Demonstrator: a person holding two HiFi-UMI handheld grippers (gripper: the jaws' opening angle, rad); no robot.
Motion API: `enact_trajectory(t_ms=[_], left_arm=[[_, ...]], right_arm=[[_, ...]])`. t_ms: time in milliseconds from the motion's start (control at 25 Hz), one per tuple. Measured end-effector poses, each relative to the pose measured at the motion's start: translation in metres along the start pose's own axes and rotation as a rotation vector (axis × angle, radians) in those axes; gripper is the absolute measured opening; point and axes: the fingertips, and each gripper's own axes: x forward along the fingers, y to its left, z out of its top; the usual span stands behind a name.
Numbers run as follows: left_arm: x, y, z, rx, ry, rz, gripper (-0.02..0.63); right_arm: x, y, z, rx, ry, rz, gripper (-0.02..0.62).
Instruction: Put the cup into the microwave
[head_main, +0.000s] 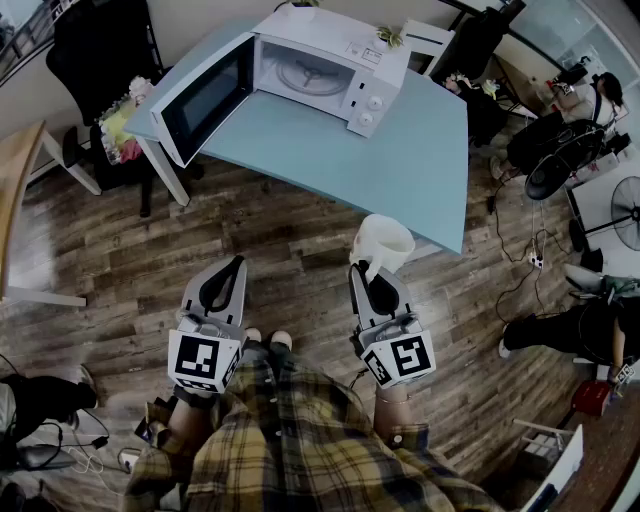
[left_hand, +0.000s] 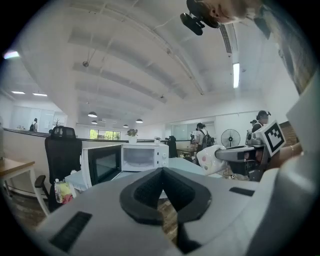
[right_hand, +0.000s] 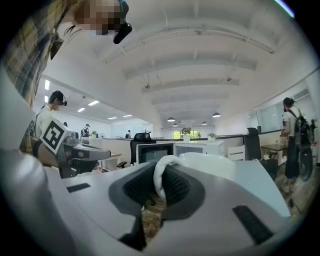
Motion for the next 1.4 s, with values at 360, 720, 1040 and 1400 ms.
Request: enact_trajectory(t_ms=[360,720,1040,1400], left_arm=[[0.002,-0.012,-0.004,0.008,0.010,0.037,-0.008],[-0.002,-0.011,-0.010,-0.009,0.027,0.070,-0.008],[0.014,0.011,-0.017,-0.023,0.034,0.077,-0.008],[0.064,0.072,-0.002,-0.020,0.018,0.071,-0.008]], right_arm=[[-0.008,-0.013,-0.006,0.023,-0.007,0.015,0.041],[-0.001,-0.009,-0.008,0.040,-0.005,0.064,0.041],[0.030,-0.008,-0.010,0.041,0.000,0.086,0.040],[0.109,-0.016,0.005,0.015,-0.020,0.097,0.040]])
